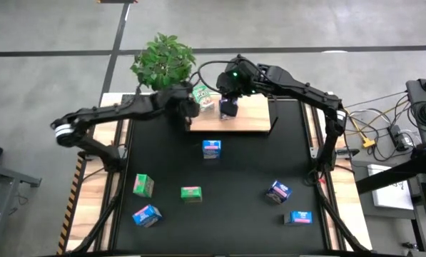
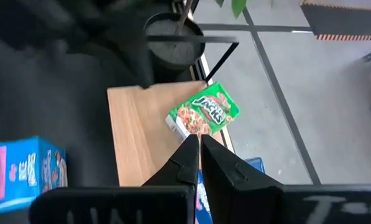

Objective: Stack cereal on shelf
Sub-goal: Put the top green cereal box on the shelf

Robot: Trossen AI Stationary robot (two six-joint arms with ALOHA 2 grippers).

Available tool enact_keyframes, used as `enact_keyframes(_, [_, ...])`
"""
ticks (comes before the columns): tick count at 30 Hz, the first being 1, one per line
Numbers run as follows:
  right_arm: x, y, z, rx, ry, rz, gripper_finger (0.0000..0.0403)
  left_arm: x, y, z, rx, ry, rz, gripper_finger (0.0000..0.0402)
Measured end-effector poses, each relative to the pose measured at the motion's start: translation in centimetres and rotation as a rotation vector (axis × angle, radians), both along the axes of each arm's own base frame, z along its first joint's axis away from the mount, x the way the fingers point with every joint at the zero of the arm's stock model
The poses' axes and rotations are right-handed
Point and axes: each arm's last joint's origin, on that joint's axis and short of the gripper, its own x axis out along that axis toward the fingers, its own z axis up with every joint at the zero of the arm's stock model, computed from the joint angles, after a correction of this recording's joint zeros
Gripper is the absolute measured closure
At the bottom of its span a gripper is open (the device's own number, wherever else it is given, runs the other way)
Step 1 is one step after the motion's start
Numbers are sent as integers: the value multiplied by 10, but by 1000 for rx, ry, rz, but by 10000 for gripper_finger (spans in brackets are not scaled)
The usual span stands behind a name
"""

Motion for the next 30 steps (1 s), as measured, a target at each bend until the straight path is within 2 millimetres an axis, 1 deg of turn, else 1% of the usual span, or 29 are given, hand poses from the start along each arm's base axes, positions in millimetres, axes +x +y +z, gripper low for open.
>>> enact_keyframes(2, [-1, 1, -1, 0, 19, 6, 394, 12, 11, 1, -14, 32, 12, 402])
enact_keyframes(4, [-2, 1, -2, 5, 33, 7, 394, 26, 22, 2, -105, -5, 97, 402])
enact_keyframes(6, [-4, 2, -3, 12, 57, 9, 394, 39, 29, -1, -216, -36, 204, 402])
enact_keyframes(9, [-7, 3, -5, 21, 86, 12, 394, 52, 35, -18, -340, -22, 344, 402])
enact_keyframes(11, [-8, 3, -6, 24, 106, 17, 394, 60, 36, -31, -385, -29, 390, 402])
enact_keyframes(15, [-9, 4, -7, 19, 124, 29, 394, 68, 39, -49, -455, -77, 486, 402])
enact_keyframes(17, [-9, 4, -7, 13, 126, 36, 394, 71, 41, -58, -455, -105, 549, 402])
enact_keyframes(20, [-9, 3, -6, 8, 121, 38, 394, 74, 46, -68, -389, -121, 648, 402])
enact_keyframes(22, [-8, 3, -6, 8, 119, 37, 394, 76, 49, -74, -354, -121, 683, 402])
enact_keyframes(27, [-8, 3, -6, 16, 108, 25, 394, 81, 54, -91, -333, -93, 693, 401])
enact_keyframes(30, [-8, 3, -6, 23, 104, 18, 394, 82, 54, -96, -344, -82, 698, 401])
